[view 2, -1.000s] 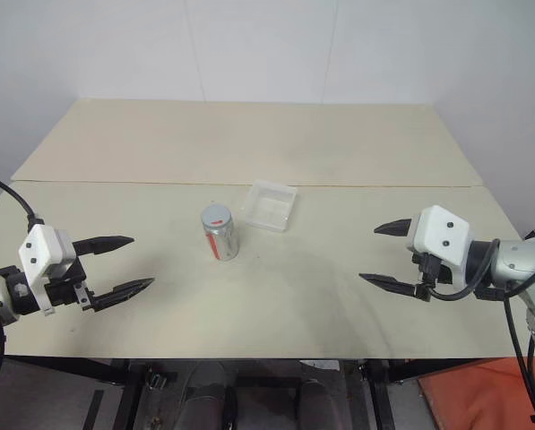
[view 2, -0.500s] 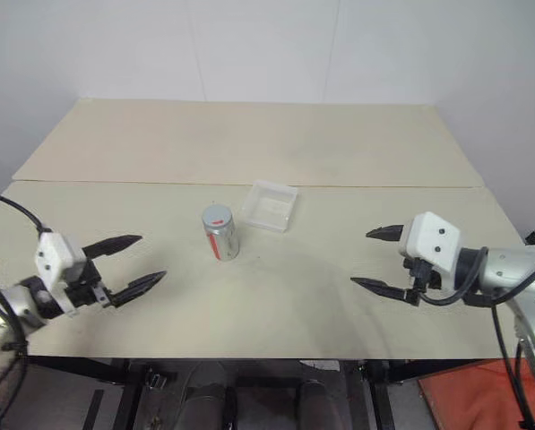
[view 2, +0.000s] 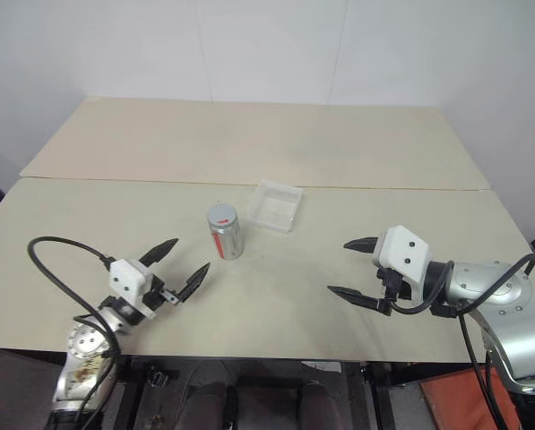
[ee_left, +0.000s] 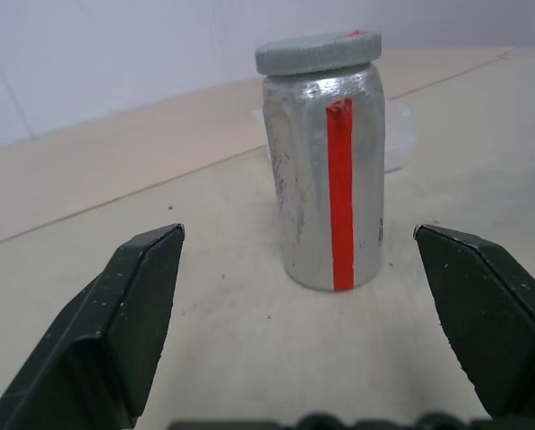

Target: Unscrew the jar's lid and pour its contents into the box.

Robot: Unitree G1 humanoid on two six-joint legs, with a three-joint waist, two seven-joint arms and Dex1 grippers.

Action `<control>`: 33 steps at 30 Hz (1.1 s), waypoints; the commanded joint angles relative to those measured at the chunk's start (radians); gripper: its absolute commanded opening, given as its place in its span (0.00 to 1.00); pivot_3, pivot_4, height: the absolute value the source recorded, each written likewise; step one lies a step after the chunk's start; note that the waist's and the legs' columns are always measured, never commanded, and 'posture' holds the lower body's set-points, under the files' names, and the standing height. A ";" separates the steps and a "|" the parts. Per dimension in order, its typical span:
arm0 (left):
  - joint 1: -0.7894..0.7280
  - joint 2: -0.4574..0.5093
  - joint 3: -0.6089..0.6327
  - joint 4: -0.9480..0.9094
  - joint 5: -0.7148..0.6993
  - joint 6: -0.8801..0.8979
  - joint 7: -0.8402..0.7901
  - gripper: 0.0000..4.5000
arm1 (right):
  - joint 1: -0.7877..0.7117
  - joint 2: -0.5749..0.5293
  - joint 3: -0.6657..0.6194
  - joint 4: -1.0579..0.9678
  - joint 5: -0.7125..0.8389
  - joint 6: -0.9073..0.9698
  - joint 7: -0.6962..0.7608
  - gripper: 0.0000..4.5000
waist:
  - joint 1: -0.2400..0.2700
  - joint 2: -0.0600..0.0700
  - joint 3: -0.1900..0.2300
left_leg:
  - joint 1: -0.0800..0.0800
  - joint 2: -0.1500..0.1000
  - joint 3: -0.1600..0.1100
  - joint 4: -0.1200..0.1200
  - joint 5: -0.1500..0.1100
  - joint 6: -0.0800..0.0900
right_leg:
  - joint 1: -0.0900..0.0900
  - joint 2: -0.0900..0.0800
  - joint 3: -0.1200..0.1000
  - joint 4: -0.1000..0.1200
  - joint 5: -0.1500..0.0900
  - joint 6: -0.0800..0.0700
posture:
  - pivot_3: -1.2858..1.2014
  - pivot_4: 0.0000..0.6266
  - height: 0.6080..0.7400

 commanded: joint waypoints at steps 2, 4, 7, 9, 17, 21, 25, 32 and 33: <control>-0.022 -0.053 -0.063 0.032 0.028 -0.043 0.055 0.99 | -0.017 -0.005 -0.007 -0.026 -0.002 0.000 -0.015 1.00 | 0.000 0.000 0.000 | 0.000 0.000 0.000 0.000 0.000 0.000 | 0.000 0.000 0.000 0.000 0.000 0.000 | 0.52 0.24 1.00; -0.043 -0.072 -0.074 0.064 0.055 -0.064 0.095 0.99 | -0.026 -0.004 -0.008 -0.027 0.000 0.005 -0.022 1.00 | -0.001 0.000 0.000 | 0.000 0.000 0.000 0.000 0.000 0.000 | 0.000 0.000 0.000 0.000 0.000 0.000 | 0.52 0.24 1.00; -0.076 -0.113 -0.081 0.107 0.040 -0.089 0.133 0.99 | -0.028 -0.005 -0.011 -0.038 0.007 0.013 -0.023 1.00 | 0.000 0.000 0.000 | 0.000 0.000 -0.001 0.000 0.000 0.000 | 0.000 0.000 0.000 0.000 0.000 0.000 | 0.52 0.24 1.00; -0.089 -0.132 -0.083 0.125 0.021 -0.098 0.139 0.99 | -0.029 -0.005 -0.012 -0.041 0.008 0.017 -0.024 1.00 | 0.001 0.000 0.000 | 0.000 0.000 -0.001 0.000 0.000 0.000 | 0.000 0.000 0.000 0.000 0.000 0.000 | 0.52 0.24 1.00; -0.172 -0.170 -0.103 0.265 0.034 -0.151 0.177 0.99 | -0.039 -0.007 -0.012 -0.038 0.002 0.018 -0.034 1.00 | 0.001 0.000 0.000 | -0.001 -0.001 -0.001 0.001 0.000 0.000 | 0.000 0.000 0.000 0.000 0.000 0.001 | 0.52 0.24 1.00; -0.205 -0.178 -0.103 0.311 0.043 -0.171 0.192 0.99 | -0.043 -0.007 -0.015 -0.045 0.009 0.026 -0.041 1.00 | 0.002 0.000 0.000 | 0.000 -0.001 -0.001 0.001 0.000 0.000 | 0.001 0.000 0.000 0.000 0.000 0.001 | 0.52 0.24 1.00; -0.248 -0.189 -0.110 0.364 0.051 -0.186 0.204 0.99 | -0.053 0.001 -0.030 -0.056 0.038 0.050 -0.051 1.00 | 0.010 0.002 -0.001 | 0.000 -0.002 -0.002 0.001 0.000 0.001 | 0.001 0.000 0.000 0.000 0.001 0.002 | 0.52 0.24 1.00; -0.309 -0.201 -0.115 0.450 0.053 -0.231 0.200 0.99 | -0.047 -0.006 -0.031 -0.065 0.035 0.058 -0.064 1.00 | 0.019 0.007 -0.004 | 0.000 -0.003 -0.004 0.001 0.005 0.004 | 0.002 0.000 -0.001 -0.001 0.002 0.002 | 0.52 0.24 1.00; -0.316 -0.202 -0.116 0.456 0.053 -0.235 0.200 0.99 | -0.045 -0.007 -0.029 -0.066 0.031 0.058 -0.065 1.00 | 0.020 0.008 -0.005 | 0.000 -0.004 -0.005 0.001 0.005 0.004 | 0.002 0.000 -0.001 -0.001 0.002 0.002 | 0.52 0.24 1.00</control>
